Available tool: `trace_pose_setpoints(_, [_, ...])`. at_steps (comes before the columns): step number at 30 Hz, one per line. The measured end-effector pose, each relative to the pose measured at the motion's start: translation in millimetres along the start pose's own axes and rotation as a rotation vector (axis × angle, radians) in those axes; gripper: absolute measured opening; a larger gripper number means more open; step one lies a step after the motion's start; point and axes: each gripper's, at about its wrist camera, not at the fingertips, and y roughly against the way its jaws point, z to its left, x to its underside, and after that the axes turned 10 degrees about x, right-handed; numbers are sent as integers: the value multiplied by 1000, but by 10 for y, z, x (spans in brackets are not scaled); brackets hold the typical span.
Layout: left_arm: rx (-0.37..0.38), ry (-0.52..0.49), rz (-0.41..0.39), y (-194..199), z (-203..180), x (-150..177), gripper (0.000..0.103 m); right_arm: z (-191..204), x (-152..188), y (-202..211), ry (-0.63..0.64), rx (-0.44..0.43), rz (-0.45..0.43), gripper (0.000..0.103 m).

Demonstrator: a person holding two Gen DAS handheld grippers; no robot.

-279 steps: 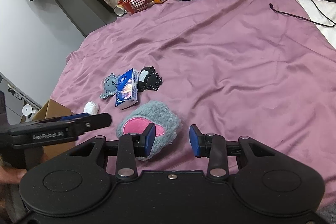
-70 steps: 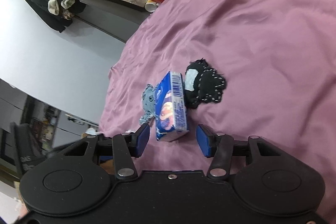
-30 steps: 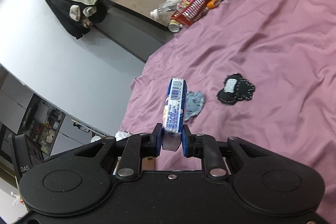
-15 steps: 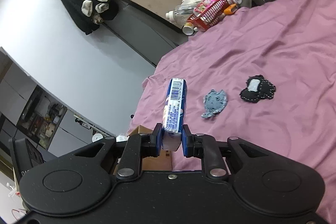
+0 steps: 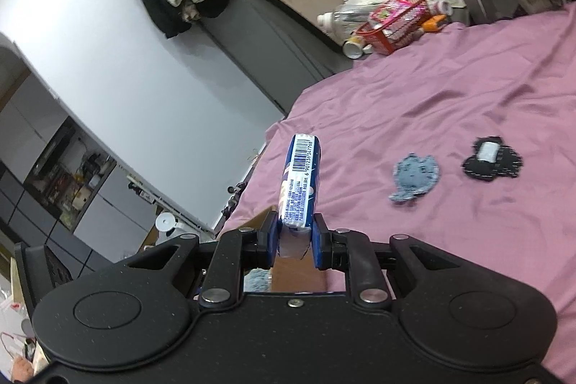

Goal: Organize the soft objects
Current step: 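Drop the tissue pack into the box with the right gripper while the left drops the white ball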

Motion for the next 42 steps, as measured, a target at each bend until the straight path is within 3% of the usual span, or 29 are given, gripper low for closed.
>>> trace_pose_setpoints(15, [-57, 50, -34, 248, 528, -131, 44, 538, 119, -343, 70, -40, 44, 19])
trace_pose_setpoints(23, [-68, 89, -19, 174, 759, -213, 44, 675, 200, -474, 97, -38, 72, 19])
trace_pose_setpoints(38, [-89, 150, -40, 132, 829, -201, 50, 857, 172, -663, 132, -46, 105, 19])
trace_pose_setpoints(42, [-97, 153, -37, 167, 818, -207, 51, 891, 139, -703, 132, -47, 107, 31])
